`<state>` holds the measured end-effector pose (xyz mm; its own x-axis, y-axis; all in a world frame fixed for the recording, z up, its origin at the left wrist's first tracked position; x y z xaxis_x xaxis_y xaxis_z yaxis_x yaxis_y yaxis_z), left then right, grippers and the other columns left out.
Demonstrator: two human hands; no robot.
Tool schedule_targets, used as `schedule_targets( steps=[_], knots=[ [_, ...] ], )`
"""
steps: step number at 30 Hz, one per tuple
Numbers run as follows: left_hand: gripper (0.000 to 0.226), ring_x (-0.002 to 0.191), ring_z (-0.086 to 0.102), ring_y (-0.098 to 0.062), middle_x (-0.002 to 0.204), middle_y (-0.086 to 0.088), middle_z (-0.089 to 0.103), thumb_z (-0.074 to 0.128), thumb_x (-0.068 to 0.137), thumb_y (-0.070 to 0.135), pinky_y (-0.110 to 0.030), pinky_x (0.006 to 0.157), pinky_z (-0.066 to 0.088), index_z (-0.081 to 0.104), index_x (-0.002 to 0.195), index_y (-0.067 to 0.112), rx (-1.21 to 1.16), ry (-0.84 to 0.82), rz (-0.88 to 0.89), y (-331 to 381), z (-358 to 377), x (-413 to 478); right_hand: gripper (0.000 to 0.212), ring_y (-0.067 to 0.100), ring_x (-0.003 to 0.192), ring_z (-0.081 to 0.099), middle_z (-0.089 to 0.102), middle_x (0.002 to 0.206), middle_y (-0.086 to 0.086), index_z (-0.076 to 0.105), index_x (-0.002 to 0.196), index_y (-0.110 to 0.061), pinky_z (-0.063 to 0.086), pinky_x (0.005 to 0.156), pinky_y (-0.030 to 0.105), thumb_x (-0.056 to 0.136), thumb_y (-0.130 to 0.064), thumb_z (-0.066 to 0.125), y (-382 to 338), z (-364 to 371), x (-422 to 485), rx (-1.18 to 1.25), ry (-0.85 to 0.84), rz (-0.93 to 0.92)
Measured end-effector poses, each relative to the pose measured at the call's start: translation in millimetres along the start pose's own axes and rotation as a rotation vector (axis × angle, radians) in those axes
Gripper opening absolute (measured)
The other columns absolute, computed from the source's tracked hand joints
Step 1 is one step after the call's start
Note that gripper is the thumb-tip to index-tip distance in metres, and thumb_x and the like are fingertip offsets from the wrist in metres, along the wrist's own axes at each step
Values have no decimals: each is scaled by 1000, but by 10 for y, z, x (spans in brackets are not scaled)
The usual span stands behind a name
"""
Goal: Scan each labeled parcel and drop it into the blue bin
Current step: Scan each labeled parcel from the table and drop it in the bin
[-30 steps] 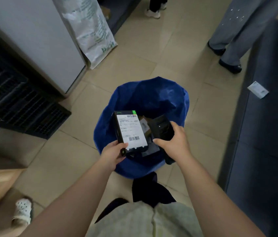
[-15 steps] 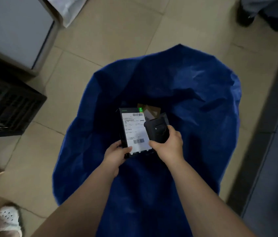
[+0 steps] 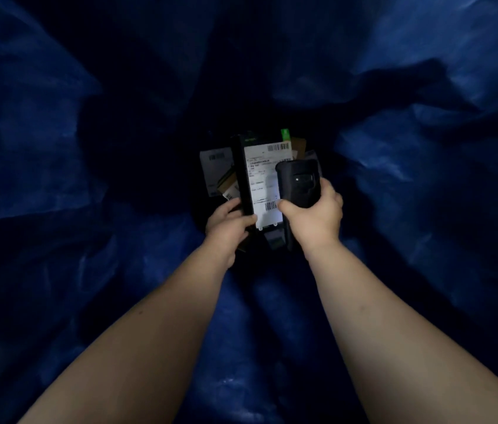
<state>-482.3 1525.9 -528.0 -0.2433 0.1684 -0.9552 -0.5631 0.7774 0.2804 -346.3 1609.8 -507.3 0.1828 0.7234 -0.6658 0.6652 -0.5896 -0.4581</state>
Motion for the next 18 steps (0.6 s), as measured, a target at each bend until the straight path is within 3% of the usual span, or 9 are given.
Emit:
schedule_targets(
  steps=[3, 5, 8, 11, 14, 18],
  knots=[
    [59, 110, 59, -16, 130, -2, 61, 70, 87, -2, -38, 95, 51, 54, 139, 22, -37, 34, -1, 47, -111, -24, 92, 28, 132, 40, 42, 138, 6, 40, 147, -22, 42, 107, 49, 68, -32, 86, -1, -32, -63, -49, -10, -9],
    [55, 107, 61, -16, 126, -4, 63, 70, 86, -1, -34, 87, 52, 58, 134, 21, -39, 50, 29, 136, -162, -133, 91, 28, 133, 36, 40, 140, 6, 38, 148, -22, 39, 109, 50, 71, -31, 86, -67, -101, -158, -76, -13, -23],
    [46, 96, 61, -11, 116, -6, 64, 71, 85, -2, -18, 71, 49, 62, 125, 17, 121, 58, 225, 376, -195, -418, 89, 28, 132, 34, 39, 142, 5, 39, 147, -22, 37, 109, 50, 71, -32, 84, -254, -257, -396, -130, -10, -71],
    [39, 101, 61, -15, 112, -3, 64, 73, 82, -1, -16, 81, 48, 64, 115, 17, 396, 41, 482, 689, -202, -854, 84, 27, 130, 36, 41, 140, 3, 43, 142, -25, 40, 105, 51, 69, -33, 83, -533, -497, -727, -185, 3, -135],
    [40, 110, 60, -16, 119, -1, 64, 73, 81, 9, -29, 97, 48, 65, 119, 21, 642, 26, 688, 1005, -245, -1395, 86, 28, 131, 36, 39, 142, 3, 39, 144, -25, 40, 103, 49, 70, -33, 82, -851, -823, -1109, -223, 13, -199],
    [48, 117, 55, -20, 125, -2, 57, 72, 83, 20, -44, 101, 46, 59, 129, 28, 837, 62, 895, 1430, -400, -2337, 90, 27, 131, 35, 38, 144, 2, 36, 147, -26, 39, 105, 50, 70, -35, 82, -1329, -1377, -1725, -280, 18, -313]
  ],
)
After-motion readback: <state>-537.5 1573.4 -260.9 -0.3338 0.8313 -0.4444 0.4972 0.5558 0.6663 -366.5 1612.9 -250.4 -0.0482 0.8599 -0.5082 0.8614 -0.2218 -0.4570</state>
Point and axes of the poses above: each hand's wrist, its own x-axis towards the middle knuckle, its own z-axis out of the palm, y = z × x, the point moved 3 cm from there along x, towards the middle knuckle
